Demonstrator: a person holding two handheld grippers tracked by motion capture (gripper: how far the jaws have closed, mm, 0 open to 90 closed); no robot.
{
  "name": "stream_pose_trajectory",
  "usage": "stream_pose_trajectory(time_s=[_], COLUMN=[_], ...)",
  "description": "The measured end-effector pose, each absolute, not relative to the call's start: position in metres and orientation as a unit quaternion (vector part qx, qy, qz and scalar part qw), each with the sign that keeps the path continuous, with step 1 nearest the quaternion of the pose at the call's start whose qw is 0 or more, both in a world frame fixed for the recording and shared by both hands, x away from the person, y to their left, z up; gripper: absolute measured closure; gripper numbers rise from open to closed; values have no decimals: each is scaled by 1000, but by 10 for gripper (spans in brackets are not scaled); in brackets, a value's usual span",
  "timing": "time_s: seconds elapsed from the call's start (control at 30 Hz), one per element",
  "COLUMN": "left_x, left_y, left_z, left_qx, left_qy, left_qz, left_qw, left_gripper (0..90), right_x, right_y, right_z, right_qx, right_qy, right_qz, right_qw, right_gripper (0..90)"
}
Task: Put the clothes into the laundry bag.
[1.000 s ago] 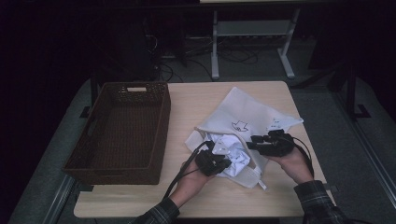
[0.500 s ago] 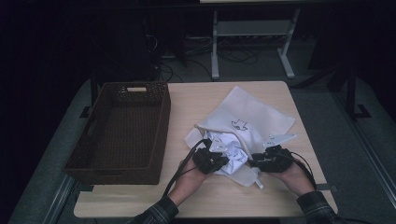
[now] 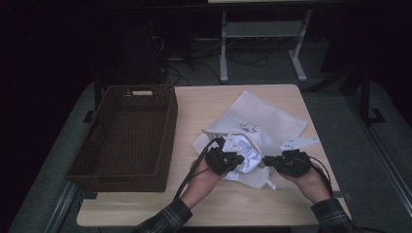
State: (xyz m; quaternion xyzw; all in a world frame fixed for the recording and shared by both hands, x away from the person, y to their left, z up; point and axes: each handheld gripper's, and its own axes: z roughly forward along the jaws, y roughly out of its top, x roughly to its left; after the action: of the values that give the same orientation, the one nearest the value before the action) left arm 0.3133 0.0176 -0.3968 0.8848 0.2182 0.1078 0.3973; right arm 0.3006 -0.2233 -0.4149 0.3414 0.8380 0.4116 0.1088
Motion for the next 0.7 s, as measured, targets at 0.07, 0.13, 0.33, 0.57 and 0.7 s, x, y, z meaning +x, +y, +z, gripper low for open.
stream_pose_trajectory(time_s=[0.07,0.13,0.33,0.57,0.7], left_x=[317,321,331,340,342], left_y=[11,4,-13,-25,-29], left_z=[-396,-397,-406,-416,-421], left_qx=[886,888,889,888,885], left_qy=[217,217,224,241,248], left_qz=[112,117,123,131,130], left_qw=[395,389,379,370,373], left_gripper=[897,897,896,896,895], right_x=[300,300,301,302,302], right_y=[-224,-226,-228,-229,-228], right_z=[-412,-409,-405,-405,-406], right_qx=[341,341,342,341,338], right_qy=[835,832,828,828,830], right_qz=[416,421,429,429,427], right_qw=[114,119,120,122,122], right_gripper=[861,862,863,863,863])
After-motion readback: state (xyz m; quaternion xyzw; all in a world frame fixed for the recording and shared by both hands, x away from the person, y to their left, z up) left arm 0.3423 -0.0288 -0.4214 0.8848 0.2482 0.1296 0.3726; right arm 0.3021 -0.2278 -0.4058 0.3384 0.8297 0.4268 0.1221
